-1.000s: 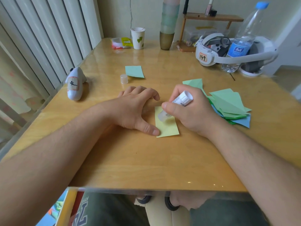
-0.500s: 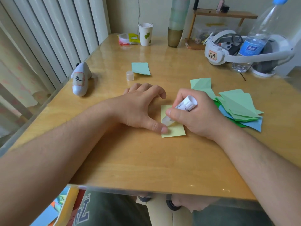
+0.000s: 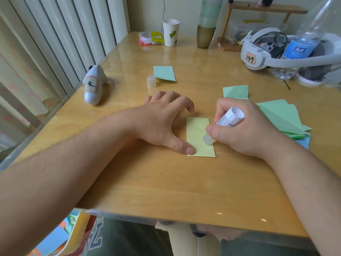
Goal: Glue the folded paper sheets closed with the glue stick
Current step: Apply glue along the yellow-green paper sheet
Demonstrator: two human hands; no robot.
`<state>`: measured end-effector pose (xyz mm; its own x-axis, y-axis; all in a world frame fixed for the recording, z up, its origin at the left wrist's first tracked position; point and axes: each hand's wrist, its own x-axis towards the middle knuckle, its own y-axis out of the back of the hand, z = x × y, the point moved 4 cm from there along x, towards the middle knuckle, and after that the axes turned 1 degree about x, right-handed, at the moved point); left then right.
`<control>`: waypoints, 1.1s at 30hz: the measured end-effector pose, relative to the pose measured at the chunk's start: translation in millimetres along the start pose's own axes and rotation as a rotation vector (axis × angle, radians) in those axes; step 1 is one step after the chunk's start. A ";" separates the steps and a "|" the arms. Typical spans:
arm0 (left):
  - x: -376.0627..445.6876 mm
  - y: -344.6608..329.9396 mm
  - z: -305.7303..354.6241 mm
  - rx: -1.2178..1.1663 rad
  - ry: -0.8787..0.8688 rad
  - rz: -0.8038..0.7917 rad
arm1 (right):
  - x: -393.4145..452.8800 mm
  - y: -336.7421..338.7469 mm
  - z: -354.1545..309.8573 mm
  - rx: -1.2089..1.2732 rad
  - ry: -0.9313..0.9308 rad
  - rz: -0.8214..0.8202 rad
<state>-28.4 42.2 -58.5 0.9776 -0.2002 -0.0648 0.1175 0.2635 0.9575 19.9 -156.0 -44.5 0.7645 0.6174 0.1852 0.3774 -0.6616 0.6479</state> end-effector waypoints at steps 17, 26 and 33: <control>-0.3 -0.4 0.6 0.012 0.005 -0.013 | 2.7 5.2 -8.8 0.262 0.081 0.229; -1.6 0.5 1.2 0.005 0.015 -0.034 | 1.2 -20.1 -10.1 0.120 0.048 0.050; -1.4 -0.2 0.9 -0.002 0.015 -0.030 | 1.3 -21.2 -10.6 0.095 0.040 0.029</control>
<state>-30.0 41.6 -58.3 0.9763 -0.1933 -0.0976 0.1468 0.2595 0.9545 7.3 -136.7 -50.1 0.7554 0.6123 0.2333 0.4045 -0.7159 0.5691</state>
